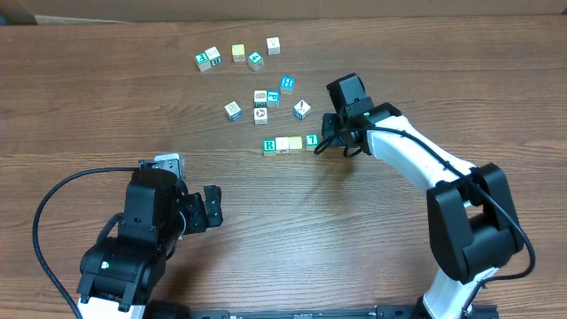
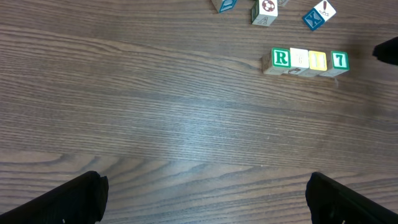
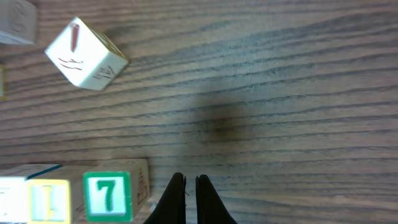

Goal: Form a horizontal line

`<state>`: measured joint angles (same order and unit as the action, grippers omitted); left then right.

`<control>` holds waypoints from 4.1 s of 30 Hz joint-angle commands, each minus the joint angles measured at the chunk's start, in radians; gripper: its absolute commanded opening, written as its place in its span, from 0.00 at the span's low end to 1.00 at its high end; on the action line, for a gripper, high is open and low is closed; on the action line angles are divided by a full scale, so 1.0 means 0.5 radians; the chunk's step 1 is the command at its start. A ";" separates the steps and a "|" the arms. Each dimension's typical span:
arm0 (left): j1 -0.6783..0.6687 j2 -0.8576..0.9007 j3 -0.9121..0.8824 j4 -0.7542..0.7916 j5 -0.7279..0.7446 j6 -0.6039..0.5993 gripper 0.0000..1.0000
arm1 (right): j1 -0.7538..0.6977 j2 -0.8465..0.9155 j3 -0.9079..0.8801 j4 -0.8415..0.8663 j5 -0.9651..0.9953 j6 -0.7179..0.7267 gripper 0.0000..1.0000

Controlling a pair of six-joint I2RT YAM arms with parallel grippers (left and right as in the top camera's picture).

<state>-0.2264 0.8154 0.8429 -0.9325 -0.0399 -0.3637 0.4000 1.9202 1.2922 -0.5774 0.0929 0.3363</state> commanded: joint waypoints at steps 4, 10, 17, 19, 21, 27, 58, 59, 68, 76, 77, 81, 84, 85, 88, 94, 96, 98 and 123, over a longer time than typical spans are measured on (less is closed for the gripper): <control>0.011 -0.008 -0.011 0.000 0.014 -0.021 1.00 | 0.007 0.054 0.035 0.059 -0.018 -0.016 0.04; 0.011 -0.008 -0.011 0.000 0.014 -0.020 0.99 | 0.008 0.064 0.034 0.103 -0.086 -0.015 0.04; 0.011 -0.008 -0.011 0.000 0.014 -0.021 0.99 | 0.009 0.133 0.034 0.106 -0.145 -0.013 0.04; 0.011 -0.008 -0.011 0.000 0.014 -0.021 0.99 | 0.009 0.150 0.034 0.107 -0.145 -0.007 0.04; 0.011 -0.008 -0.011 0.000 0.014 -0.020 0.99 | 0.009 0.158 0.034 0.113 -0.145 -0.007 0.04; 0.011 -0.008 -0.011 0.000 0.014 -0.021 0.99 | 0.009 0.159 0.034 0.146 -0.177 -0.007 0.04; 0.011 -0.008 -0.011 0.000 0.014 -0.020 0.99 | 0.066 0.169 0.034 0.142 -0.279 0.061 0.04; 0.011 -0.008 -0.011 0.000 0.014 -0.021 1.00 | 0.066 0.169 0.034 0.143 -0.279 0.061 0.04; 0.011 -0.008 -0.011 0.000 0.014 -0.021 1.00 | 0.042 0.157 0.082 0.089 -0.061 0.047 0.04; 0.011 -0.008 -0.011 0.000 0.014 -0.020 0.99 | 0.018 0.128 0.480 -0.116 -0.061 0.005 0.04; 0.011 -0.008 -0.011 0.000 0.014 -0.021 1.00 | 0.032 0.128 0.536 -0.157 -0.080 0.005 0.04; 0.011 -0.008 -0.011 0.000 0.014 -0.021 1.00 | 0.121 0.128 0.654 -0.296 -0.196 0.005 0.04; 0.011 -0.008 -0.011 0.000 0.014 -0.021 1.00 | 0.217 0.127 0.658 -0.386 -0.315 0.008 0.04; 0.011 -0.008 -0.011 0.000 0.014 -0.021 1.00 | 0.246 0.127 0.658 -0.428 -0.354 0.017 0.04; 0.011 -0.008 -0.011 0.000 0.014 -0.021 1.00 | 0.343 0.127 0.658 -0.568 -0.394 0.069 0.04; 0.011 -0.008 -0.011 0.000 0.014 -0.021 0.99 | 0.539 0.128 0.653 -0.781 -0.408 0.169 0.04; 0.011 -0.008 -0.011 0.000 0.014 -0.021 1.00 | 0.591 0.128 0.636 -0.762 -0.404 0.183 0.04; 0.011 -0.008 -0.011 0.000 0.014 -0.021 0.99 | 0.634 0.134 0.602 -0.707 -0.401 0.229 0.04; 0.011 -0.008 -0.011 0.000 0.014 -0.021 1.00 | 0.668 0.330 0.529 -0.495 -0.414 0.317 0.04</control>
<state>-0.2264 0.8154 0.8429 -0.9329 -0.0399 -0.3637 0.7345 2.0663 1.5612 -0.8349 -0.1081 0.4870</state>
